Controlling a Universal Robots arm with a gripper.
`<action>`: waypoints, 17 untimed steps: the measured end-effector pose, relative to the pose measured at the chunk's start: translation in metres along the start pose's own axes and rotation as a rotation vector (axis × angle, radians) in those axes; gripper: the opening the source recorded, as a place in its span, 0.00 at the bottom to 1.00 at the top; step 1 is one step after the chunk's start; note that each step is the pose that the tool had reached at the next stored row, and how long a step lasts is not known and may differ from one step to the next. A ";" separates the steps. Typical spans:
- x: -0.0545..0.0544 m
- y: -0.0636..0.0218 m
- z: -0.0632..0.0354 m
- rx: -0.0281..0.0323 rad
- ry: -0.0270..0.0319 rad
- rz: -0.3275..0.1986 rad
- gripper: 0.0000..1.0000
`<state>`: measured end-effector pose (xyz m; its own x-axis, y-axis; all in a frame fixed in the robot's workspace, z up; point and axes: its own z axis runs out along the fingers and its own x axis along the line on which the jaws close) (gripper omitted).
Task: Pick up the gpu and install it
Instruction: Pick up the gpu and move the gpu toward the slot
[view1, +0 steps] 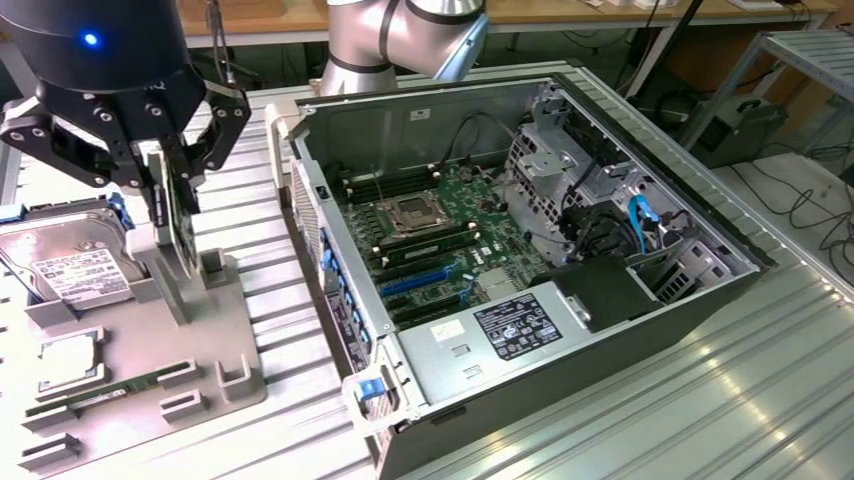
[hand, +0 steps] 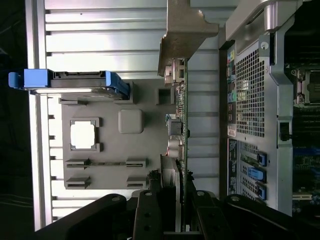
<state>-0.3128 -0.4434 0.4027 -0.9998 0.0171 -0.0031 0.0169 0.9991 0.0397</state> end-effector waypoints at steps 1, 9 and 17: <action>0.000 0.0001 -0.0017 -0.0002 0.0001 0.000 0.28; 0.000 0.0007 -0.0176 -0.0028 0.0002 0.000 0.28; 0.000 0.0012 -0.0307 -0.0066 0.0002 0.000 0.28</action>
<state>-0.3129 -0.4433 0.4334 -0.9998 0.0171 -0.0029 0.0170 0.9988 0.0463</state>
